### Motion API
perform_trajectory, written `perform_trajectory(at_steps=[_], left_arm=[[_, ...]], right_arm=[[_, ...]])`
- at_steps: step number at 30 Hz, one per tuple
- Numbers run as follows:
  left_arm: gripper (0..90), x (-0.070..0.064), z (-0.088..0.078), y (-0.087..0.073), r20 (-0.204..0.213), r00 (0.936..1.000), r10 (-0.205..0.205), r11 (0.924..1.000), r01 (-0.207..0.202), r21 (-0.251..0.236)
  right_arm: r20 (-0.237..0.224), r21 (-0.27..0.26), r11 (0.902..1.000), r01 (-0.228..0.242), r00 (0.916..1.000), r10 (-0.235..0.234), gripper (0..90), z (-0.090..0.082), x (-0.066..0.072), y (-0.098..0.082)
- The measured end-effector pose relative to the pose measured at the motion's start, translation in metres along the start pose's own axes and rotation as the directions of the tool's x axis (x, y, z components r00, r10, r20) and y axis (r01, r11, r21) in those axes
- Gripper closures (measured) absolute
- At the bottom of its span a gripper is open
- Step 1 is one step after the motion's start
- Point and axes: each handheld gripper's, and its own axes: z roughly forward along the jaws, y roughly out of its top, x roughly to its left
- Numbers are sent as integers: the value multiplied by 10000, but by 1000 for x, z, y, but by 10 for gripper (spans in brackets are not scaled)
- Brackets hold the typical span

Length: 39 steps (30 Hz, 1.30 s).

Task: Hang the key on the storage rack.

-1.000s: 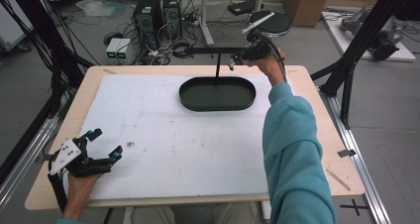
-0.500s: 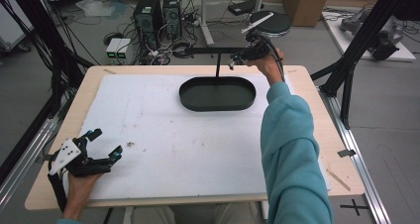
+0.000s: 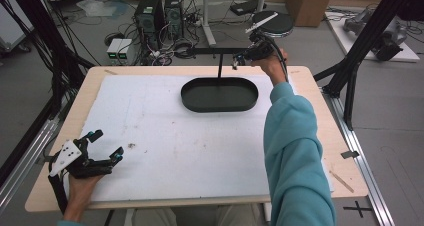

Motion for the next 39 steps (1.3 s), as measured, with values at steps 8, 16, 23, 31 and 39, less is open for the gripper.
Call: perform_trajectory(at_steps=[8, 16, 23, 31, 39], left_arm=[[24, 0, 0, 0, 8, 10000, 22, 10000, -22, -6], [24, 0, 0, 0, 20, 10000, 31, 10000, -31, 21], [24, 0, 0, 0, 20, 10000, 74, 10000, -74, 6], [24, 0, 0, 0, 3, 10000, 42, 10000, -42, 8], [24, 0, -1, 0, 3, 10000, -25, 10000, 25, -36]], right_arm=[[30, -150, 9999, -78, 10000, 78, 888, 1, -2, 0], [114, -186, 9996, 222, 9997, -220, 885, 4, -6, 3], [354, -592, 9982, 38, 9994, -17, 895, 2, -12, 1], [328, -905, 9959, -77, 9994, 107, 851, -9, -13, -1], [949, -1478, 9875, -544, 9931, 689, 132, -23, 6, 0]])
